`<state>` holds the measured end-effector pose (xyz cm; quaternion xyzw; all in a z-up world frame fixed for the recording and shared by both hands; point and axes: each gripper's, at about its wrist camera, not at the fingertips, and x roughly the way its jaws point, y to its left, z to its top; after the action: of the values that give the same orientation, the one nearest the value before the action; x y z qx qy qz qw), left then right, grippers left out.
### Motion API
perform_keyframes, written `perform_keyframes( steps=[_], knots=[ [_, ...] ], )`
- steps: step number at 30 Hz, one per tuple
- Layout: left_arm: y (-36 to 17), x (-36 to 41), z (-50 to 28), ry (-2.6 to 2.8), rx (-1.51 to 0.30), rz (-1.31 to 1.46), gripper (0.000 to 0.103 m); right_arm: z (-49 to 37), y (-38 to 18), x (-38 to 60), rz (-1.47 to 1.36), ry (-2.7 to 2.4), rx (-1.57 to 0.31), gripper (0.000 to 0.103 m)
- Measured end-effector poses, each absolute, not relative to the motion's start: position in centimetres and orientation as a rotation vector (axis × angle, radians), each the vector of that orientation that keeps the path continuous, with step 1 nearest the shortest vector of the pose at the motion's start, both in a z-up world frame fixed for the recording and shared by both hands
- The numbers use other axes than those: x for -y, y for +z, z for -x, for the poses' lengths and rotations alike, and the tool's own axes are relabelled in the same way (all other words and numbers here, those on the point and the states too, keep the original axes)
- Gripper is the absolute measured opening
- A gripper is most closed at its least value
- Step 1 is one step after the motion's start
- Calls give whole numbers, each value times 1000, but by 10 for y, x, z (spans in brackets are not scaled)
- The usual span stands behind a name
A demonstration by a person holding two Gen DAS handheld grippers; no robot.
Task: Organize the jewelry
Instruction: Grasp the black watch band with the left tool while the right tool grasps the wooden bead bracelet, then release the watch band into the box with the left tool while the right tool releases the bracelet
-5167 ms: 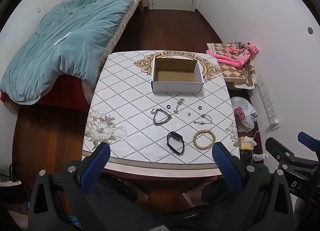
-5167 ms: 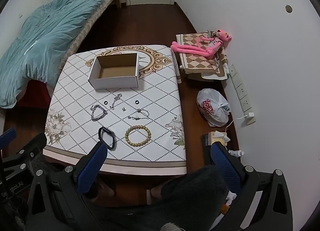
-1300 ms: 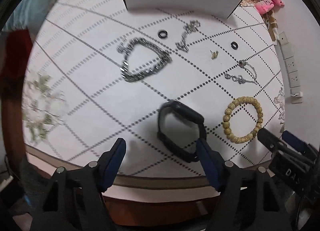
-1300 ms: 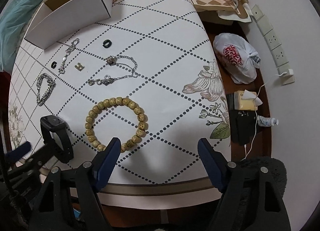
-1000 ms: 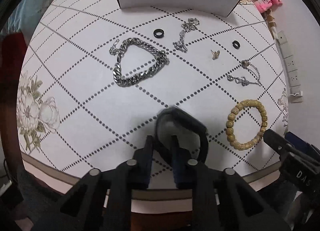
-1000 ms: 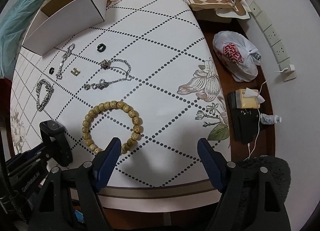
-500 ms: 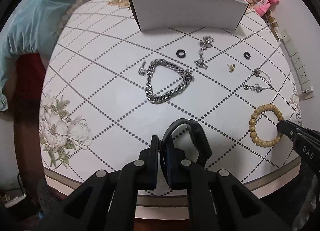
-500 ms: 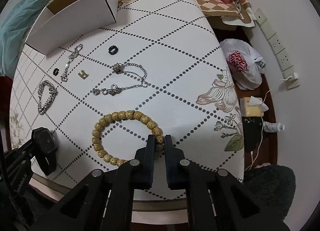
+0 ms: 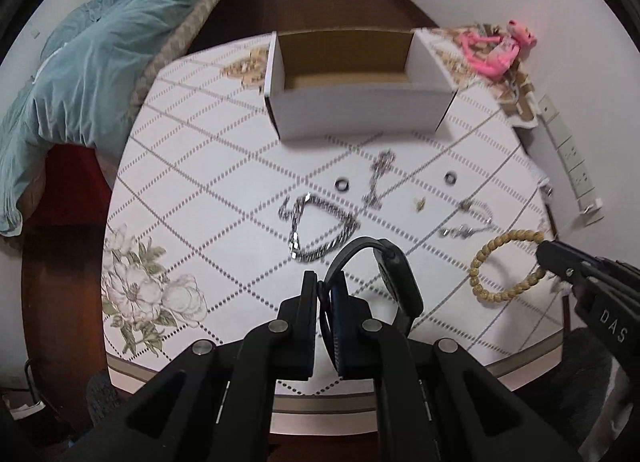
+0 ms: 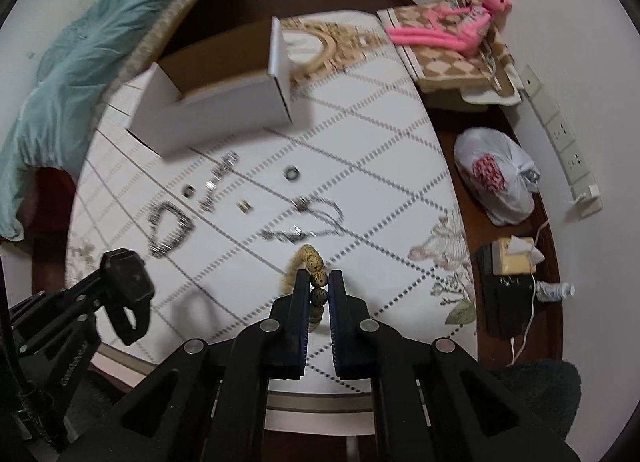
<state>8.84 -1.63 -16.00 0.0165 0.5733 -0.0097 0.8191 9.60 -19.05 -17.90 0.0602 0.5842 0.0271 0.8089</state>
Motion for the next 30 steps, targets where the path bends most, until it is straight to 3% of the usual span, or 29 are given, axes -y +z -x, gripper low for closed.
perform_keyframes(
  steps=[17, 30],
  knots=[
    [-101, 5, -183, -57, -1096, 65, 4, -195, -93, 161, -139, 213, -1093, 9],
    [-138, -17, -278, -111, -1225, 212, 5, -307, -122, 140, -184, 289, -1187, 9]
  ],
)
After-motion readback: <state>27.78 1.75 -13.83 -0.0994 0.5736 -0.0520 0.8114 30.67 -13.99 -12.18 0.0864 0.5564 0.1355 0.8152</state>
